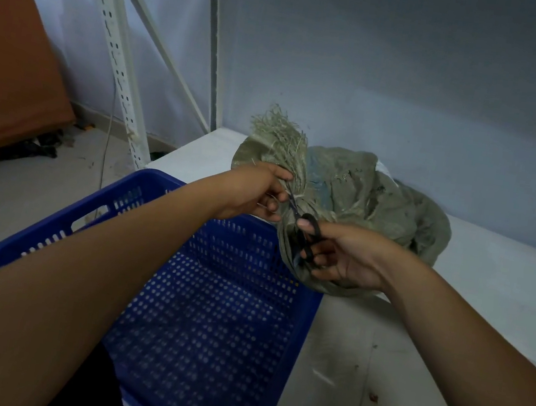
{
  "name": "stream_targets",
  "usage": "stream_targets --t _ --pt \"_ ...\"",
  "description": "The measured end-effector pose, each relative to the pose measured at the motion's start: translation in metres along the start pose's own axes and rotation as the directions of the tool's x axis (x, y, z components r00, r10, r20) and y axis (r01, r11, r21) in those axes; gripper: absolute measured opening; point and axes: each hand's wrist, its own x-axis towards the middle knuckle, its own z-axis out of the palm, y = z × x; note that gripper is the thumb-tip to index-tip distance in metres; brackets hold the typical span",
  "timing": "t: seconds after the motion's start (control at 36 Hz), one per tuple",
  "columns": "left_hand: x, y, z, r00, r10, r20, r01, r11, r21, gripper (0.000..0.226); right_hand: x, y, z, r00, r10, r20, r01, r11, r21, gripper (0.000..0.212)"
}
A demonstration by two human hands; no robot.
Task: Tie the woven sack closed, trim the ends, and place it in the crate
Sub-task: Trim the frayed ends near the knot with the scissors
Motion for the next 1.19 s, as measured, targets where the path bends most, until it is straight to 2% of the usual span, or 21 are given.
stream_targets --t 0.19,0.33,0.42,0.5,0.67,0.78,0.83,0.89,0.94,1.06,1.19 --pt "0.0 -0.001 0.002 1.0 0.009 -0.008 -0.009 1.0 0.015 0.034 0.001 -0.001 -0.005 0.994 0.105 -0.024 -0.107 0.987 -0.121 0.026" --pt "0.005 0.001 0.0 0.982 0.062 -0.177 -0.042 0.993 0.112 0.034 -0.001 0.001 -0.008 0.994 0.099 0.052 -0.088 0.978 -0.187 0.024" --pt "0.009 0.001 -0.003 0.959 0.086 -0.271 -0.041 0.985 0.168 0.034 -0.003 0.002 -0.008 0.991 0.084 0.105 -0.065 0.983 -0.173 0.027" --pt "0.008 0.001 -0.006 0.956 0.091 -0.278 -0.034 0.979 0.203 0.032 -0.006 0.0 -0.008 0.988 0.037 0.149 -0.015 0.99 -0.143 0.024" --pt "0.012 -0.007 -0.009 0.948 0.097 -0.302 -0.032 0.977 0.213 0.03 -0.008 -0.007 -0.009 0.978 -0.115 0.172 0.115 0.993 0.012 0.038" --pt "0.017 -0.018 -0.009 0.944 0.112 -0.311 -0.029 0.965 0.259 0.038 -0.003 -0.009 -0.008 0.948 -0.314 0.043 0.3 0.934 0.194 0.042" --pt "0.015 -0.02 -0.004 0.948 0.159 -0.275 -0.079 0.957 0.281 0.038 0.0 -0.011 -0.01 0.911 -0.403 -0.084 0.411 0.877 0.248 0.04" --pt "0.01 -0.017 0.003 0.947 0.25 -0.204 -0.17 0.924 0.342 0.042 0.004 -0.012 -0.013 0.858 -0.459 -0.231 0.508 0.823 0.254 0.028" --pt "0.01 -0.017 0.01 0.937 0.335 -0.096 -0.266 0.866 0.424 0.048 0.009 -0.015 -0.017 0.787 -0.487 -0.378 0.586 0.782 0.211 0.025" --pt "0.005 -0.019 0.023 0.923 0.381 0.052 -0.343 0.755 0.558 0.047 0.013 -0.019 -0.022 0.662 -0.475 -0.579 0.639 0.762 0.106 0.032" --pt "-0.002 -0.012 0.045 0.873 0.443 0.203 -0.464 0.629 0.624 0.049 0.019 -0.013 -0.023 0.62 -0.449 -0.643 0.647 0.756 0.095 0.051"
